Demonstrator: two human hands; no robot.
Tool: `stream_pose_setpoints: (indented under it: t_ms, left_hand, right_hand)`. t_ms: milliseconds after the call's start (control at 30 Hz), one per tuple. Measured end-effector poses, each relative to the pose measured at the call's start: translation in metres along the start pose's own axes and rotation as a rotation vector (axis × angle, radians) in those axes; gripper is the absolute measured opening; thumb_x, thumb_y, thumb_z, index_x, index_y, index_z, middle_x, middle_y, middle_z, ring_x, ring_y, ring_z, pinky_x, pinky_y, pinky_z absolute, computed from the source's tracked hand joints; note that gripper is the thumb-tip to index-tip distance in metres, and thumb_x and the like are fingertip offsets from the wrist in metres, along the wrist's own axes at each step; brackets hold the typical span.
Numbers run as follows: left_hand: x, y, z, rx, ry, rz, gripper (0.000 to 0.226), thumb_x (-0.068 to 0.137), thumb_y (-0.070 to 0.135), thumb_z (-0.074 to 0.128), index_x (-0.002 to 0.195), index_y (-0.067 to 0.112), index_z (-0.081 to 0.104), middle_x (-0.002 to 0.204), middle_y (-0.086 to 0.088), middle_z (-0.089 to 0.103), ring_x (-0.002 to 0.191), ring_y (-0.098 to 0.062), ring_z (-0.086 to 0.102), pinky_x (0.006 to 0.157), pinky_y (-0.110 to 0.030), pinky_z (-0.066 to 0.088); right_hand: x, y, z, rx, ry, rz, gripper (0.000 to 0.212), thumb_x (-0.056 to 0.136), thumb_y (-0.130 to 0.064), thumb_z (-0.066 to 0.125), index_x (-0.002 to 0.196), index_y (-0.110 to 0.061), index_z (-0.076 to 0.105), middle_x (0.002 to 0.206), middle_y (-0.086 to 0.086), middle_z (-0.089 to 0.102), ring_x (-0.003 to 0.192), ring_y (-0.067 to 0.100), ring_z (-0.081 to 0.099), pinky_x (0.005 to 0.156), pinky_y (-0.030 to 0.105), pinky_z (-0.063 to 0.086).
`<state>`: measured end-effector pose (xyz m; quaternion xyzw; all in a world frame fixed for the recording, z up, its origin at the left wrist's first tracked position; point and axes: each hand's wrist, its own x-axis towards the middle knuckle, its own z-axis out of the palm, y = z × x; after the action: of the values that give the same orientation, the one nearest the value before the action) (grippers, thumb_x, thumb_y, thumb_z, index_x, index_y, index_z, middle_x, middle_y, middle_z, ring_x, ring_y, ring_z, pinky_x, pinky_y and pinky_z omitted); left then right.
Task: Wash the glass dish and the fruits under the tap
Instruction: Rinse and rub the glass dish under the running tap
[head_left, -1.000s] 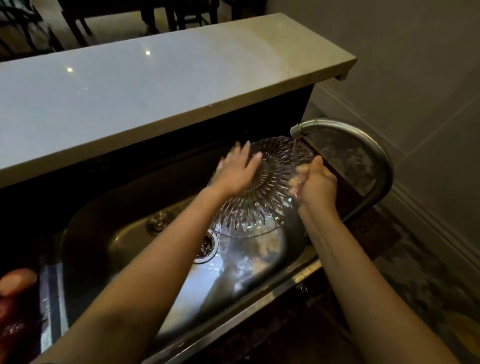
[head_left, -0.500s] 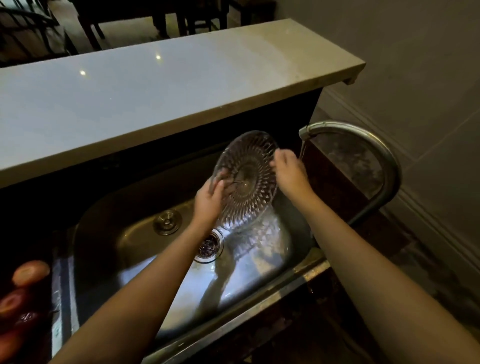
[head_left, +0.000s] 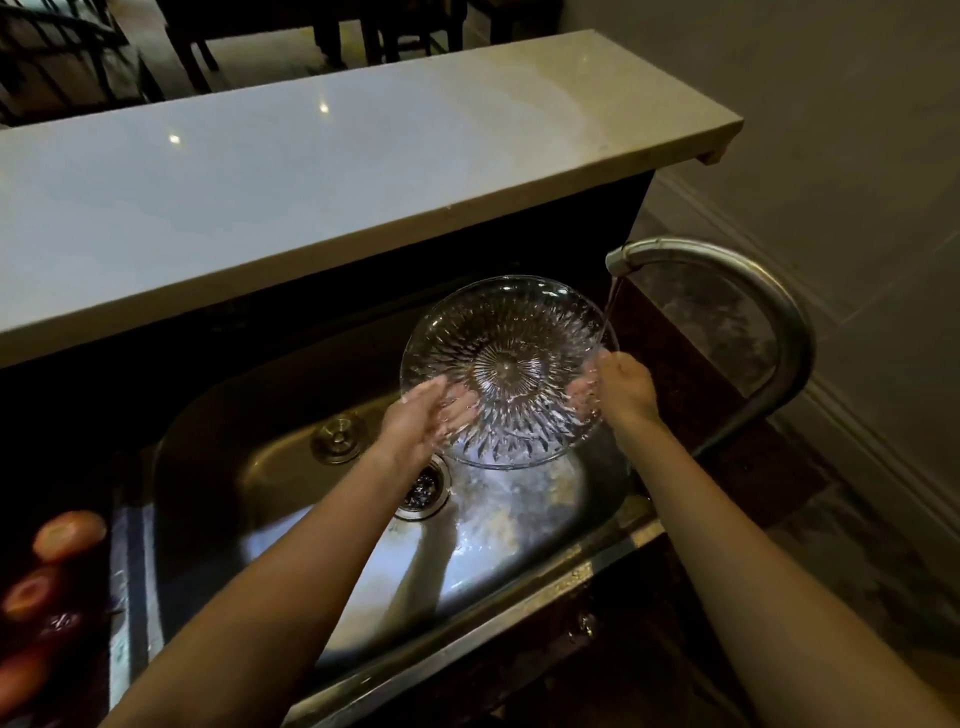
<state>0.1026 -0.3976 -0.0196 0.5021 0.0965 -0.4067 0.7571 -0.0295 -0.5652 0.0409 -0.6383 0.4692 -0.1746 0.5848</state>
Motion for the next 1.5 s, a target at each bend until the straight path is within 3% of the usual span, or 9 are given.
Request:
stream_pose_setpoints:
  t_ms: [167, 367, 500, 667, 800, 900, 1000, 1200, 1500]
  left_hand:
    - [0.011, -0.008, 0.004, 0.570, 0.222, 0.225, 0.035, 0.092, 0.026, 0.055, 0.122, 0.013, 0.045, 0.091, -0.010, 0.060, 0.050, -0.013, 0.058, 0.040, -0.023, 0.047]
    - [0.023, -0.006, 0.014, 0.989, 0.118, 0.213, 0.033, 0.098, 0.035, 0.035, 0.123, 0.014, 0.041, 0.082, -0.004, 0.051, 0.060, -0.014, 0.049, 0.043, -0.023, 0.040]
    - [0.023, -0.013, 0.019, 0.876, -0.051, -0.040, 0.033, 0.100, 0.034, 0.028, 0.094, 0.008, 0.047, 0.082, -0.007, 0.048, 0.065, -0.017, 0.048, 0.048, -0.025, 0.047]
    - [0.020, -0.007, 0.002, 0.800, -0.131, -0.265, 0.032, 0.098, 0.033, 0.040, 0.118, 0.008, 0.043, 0.096, -0.009, 0.053, 0.066, -0.018, 0.054, 0.042, -0.022, 0.050]
    - [0.011, 0.004, -0.027, 0.622, -0.112, -0.302, 0.016, 0.096, 0.016, 0.047, 0.108, 0.006, 0.050, 0.083, -0.007, 0.059, 0.059, -0.014, 0.053, 0.044, -0.023, 0.053]
    - [-0.004, 0.016, -0.049, 0.581, -0.046, -0.313, 0.010, 0.093, 0.005, 0.046, 0.093, 0.006, 0.056, 0.052, 0.000, 0.056, 0.033, -0.006, 0.046, 0.029, -0.015, 0.038]
    - [-0.023, 0.030, -0.065, 0.574, 0.070, -0.334, 0.020, 0.089, 0.000, 0.037, 0.073, 0.004, 0.049, 0.036, -0.001, 0.047, 0.023, -0.005, 0.038, 0.025, -0.011, 0.030]
    - [-0.058, 0.049, -0.091, 0.537, 0.181, -0.449, 0.022, 0.091, -0.004, 0.029, 0.076, -0.002, 0.045, 0.040, -0.010, 0.059, 0.023, -0.005, 0.041, 0.024, -0.012, 0.032]
    - [-0.068, 0.008, -0.166, 0.584, 0.537, -0.358, 0.029, 0.096, 0.001, 0.032, 0.073, 0.010, 0.047, 0.062, -0.005, 0.055, 0.029, -0.009, 0.049, 0.039, -0.018, 0.043]
  right_hand:
    - [-0.012, -0.014, -0.005, -0.189, 0.175, -0.078, 0.026, 0.100, -0.022, 0.036, 0.088, -0.005, 0.052, 0.059, -0.001, 0.050, 0.032, -0.005, 0.051, 0.030, 0.006, 0.032]
    - [-0.021, -0.033, -0.008, -0.421, 0.186, -0.151, 0.034, 0.100, -0.029, 0.033, 0.101, -0.003, 0.055, 0.088, 0.017, 0.069, 0.074, 0.030, 0.067, 0.069, 0.037, 0.055]
    - [-0.030, -0.047, -0.007, -0.644, 0.203, -0.289, 0.037, 0.099, -0.026, 0.031, 0.105, 0.001, 0.055, 0.101, 0.021, 0.067, 0.096, 0.037, 0.061, 0.085, 0.040, 0.048]
    - [-0.030, -0.053, -0.008, -0.705, 0.138, -0.152, 0.033, 0.096, -0.020, 0.038, 0.108, 0.005, 0.056, 0.112, 0.024, 0.062, 0.103, 0.041, 0.059, 0.079, 0.038, 0.045]
    - [-0.014, -0.044, -0.001, -0.453, -0.026, 0.182, 0.025, 0.093, -0.011, 0.045, 0.110, 0.004, 0.054, 0.091, 0.022, 0.069, 0.076, 0.031, 0.071, 0.072, 0.041, 0.059]
    - [-0.011, -0.032, 0.014, -0.218, -0.125, 0.359, 0.020, 0.097, -0.004, 0.034, 0.108, 0.002, 0.049, 0.062, 0.020, 0.064, 0.032, 0.018, 0.060, 0.032, 0.022, 0.049]
    - [-0.009, -0.013, 0.028, -0.237, -0.234, 0.484, 0.030, 0.097, 0.000, 0.029, 0.123, 0.008, 0.043, 0.083, 0.026, 0.064, 0.028, 0.021, 0.057, 0.026, 0.022, 0.044]
    - [-0.009, 0.023, 0.057, -0.227, -0.500, 0.704, 0.024, 0.094, 0.010, 0.022, 0.105, 0.011, 0.044, 0.038, 0.018, 0.058, 0.028, 0.019, 0.057, 0.030, 0.018, 0.045]
    - [-0.010, 0.087, 0.136, -0.624, -0.569, 0.321, 0.029, 0.088, 0.001, 0.046, 0.063, -0.013, 0.043, 0.072, 0.009, 0.055, 0.073, 0.028, 0.063, 0.061, 0.027, 0.052]
